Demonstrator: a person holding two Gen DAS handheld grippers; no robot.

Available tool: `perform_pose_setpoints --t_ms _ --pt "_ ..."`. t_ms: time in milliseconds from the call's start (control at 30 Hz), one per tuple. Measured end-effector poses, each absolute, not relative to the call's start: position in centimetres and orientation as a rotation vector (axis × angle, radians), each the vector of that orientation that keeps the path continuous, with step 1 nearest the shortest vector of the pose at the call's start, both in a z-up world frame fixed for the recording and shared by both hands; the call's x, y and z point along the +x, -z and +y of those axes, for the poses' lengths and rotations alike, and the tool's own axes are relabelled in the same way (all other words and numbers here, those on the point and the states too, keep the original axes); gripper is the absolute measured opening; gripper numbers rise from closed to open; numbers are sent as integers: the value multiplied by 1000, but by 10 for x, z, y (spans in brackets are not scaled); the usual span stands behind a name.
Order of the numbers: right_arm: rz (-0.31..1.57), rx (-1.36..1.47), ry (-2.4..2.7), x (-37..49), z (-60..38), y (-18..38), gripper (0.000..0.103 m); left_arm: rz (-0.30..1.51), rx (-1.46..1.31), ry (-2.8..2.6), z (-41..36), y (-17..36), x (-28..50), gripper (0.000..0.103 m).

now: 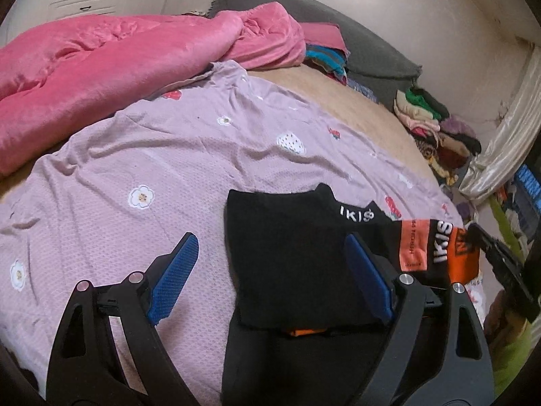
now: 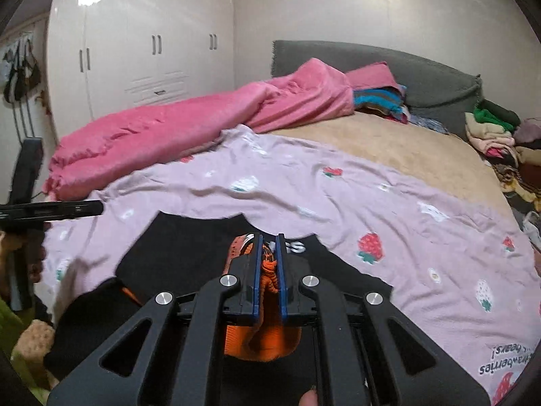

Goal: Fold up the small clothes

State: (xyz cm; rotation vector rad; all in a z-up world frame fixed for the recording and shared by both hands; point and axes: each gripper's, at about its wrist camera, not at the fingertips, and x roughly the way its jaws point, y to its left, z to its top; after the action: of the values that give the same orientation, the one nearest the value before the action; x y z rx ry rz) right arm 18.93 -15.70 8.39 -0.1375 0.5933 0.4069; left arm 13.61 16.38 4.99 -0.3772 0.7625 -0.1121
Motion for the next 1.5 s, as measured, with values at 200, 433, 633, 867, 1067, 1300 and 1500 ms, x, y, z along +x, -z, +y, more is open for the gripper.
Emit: perform_pose_setpoints --t_ms 200,433,633,867,1067,1300,1500 --pt "641 -101 -348 196 -178 -61 7 795 -328 147 141 -40 146 81" --pt "672 -109 -311 196 -185 -44 7 830 -284 186 117 -29 156 81" --pt "694 -109 -285 199 -187 -33 7 857 -224 215 95 -21 162 81" --pt "715 -120 -241 203 -189 -27 7 875 -172 227 79 -16 166 81" --pt "715 -122 -197 200 -190 -25 8 900 -138 239 71 -9 169 81" --pt "728 -97 -209 193 -189 -22 12 924 -127 259 67 -1 169 62" --pt "786 -89 -329 187 -158 -7 24 998 -127 288 66 16 170 39"
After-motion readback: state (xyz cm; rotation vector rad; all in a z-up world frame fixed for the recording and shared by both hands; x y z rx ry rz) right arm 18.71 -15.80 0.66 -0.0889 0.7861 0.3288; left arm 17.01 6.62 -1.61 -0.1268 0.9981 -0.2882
